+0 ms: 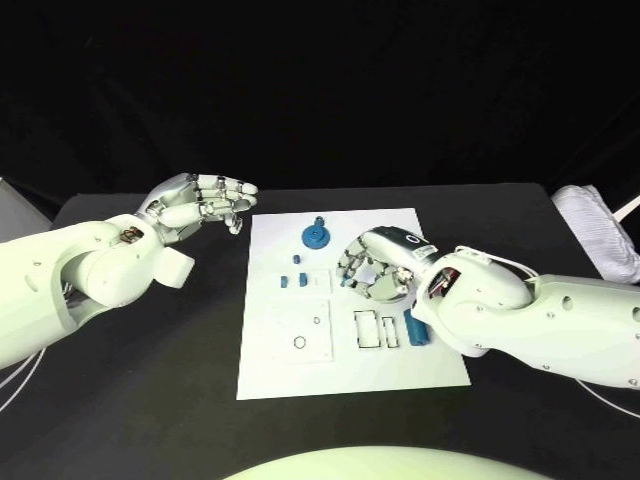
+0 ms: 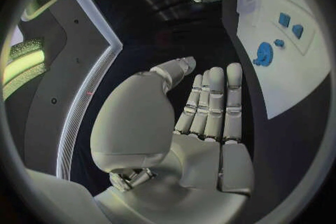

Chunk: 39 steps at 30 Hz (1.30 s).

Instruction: Assemble the parts on the task board

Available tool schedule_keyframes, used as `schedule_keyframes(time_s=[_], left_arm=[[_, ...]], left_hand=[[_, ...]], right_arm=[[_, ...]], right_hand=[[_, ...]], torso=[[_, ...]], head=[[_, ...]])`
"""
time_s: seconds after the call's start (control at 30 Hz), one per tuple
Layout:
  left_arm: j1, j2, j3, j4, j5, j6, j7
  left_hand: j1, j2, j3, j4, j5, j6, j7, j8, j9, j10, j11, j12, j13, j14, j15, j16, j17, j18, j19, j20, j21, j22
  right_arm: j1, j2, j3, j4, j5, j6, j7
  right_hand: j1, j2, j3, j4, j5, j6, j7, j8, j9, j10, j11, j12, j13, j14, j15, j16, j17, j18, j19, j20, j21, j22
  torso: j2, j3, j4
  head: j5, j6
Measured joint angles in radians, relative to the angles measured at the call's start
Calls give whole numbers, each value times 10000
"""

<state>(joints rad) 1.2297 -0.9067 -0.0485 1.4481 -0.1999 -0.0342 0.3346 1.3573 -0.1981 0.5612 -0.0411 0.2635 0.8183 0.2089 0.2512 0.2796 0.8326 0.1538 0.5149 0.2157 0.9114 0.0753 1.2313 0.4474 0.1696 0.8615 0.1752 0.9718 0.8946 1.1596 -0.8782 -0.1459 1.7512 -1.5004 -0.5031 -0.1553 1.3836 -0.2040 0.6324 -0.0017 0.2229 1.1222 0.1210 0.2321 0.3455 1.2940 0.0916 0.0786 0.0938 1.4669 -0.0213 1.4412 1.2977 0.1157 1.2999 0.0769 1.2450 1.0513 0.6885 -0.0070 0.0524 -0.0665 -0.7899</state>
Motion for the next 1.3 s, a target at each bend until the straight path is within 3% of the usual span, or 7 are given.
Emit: schedule_keyframes(time_s=[0.23,0.47,1.0,1.3], left_arm=[[-5,54,0,117,19,-15,18],[-8,87,-2,140,38,-23,19],[-9,109,-2,157,60,-29,6],[-10,109,-2,156,64,-28,-8]], left_hand=[[0,0,0,0,0,1,0,0,0,0,0,0,0,0,0,0,0,-1,0,0,0,-1],[0,0,1,0,0,1,-1,37,1,1,0,40,1,0,0,0,-8,-1,0,0,-1,-1],[1,1,1,-1,0,2,-1,37,1,1,-1,40,2,0,0,0,-7,-1,-1,0,-5,-2],[1,1,1,-1,0,2,-1,37,2,1,-1,40,2,0,0,0,-7,-1,0,0,-5,-3]], right_arm=[[-568,589,-54,-29,-386,-43,33],[-847,993,-76,-234,-789,-43,-170],[-982,1342,-85,-431,-1275,-19,-682],[-1008,1412,-92,-479,-1324,48,-740]], right_hand=[[-1,1,151,-152,0,0,0,0,13,-4,-4,-57,-1,0,0,0,-1,0,0,0,0,-31],[-18,18,207,-232,-2,0,0,0,14,-5,-4,-103,-1,0,1,-1,-20,0,0,1,0,-47],[-43,43,205,-235,-31,-2,0,-3,20,-6,-5,-71,-2,0,1,-1,-19,0,1,1,0,-28],[-42,42,334,-388,-85,-2,0,-3,20,-8,-7,-73,-3,0,1,-1,-19,0,1,1,0,-29]], torso=[[0,-2,2],[10,-5,12],[30,11,12],[26,11,2]], head=[[187,-46],[235,-69],[428,-230],[467,-272]])
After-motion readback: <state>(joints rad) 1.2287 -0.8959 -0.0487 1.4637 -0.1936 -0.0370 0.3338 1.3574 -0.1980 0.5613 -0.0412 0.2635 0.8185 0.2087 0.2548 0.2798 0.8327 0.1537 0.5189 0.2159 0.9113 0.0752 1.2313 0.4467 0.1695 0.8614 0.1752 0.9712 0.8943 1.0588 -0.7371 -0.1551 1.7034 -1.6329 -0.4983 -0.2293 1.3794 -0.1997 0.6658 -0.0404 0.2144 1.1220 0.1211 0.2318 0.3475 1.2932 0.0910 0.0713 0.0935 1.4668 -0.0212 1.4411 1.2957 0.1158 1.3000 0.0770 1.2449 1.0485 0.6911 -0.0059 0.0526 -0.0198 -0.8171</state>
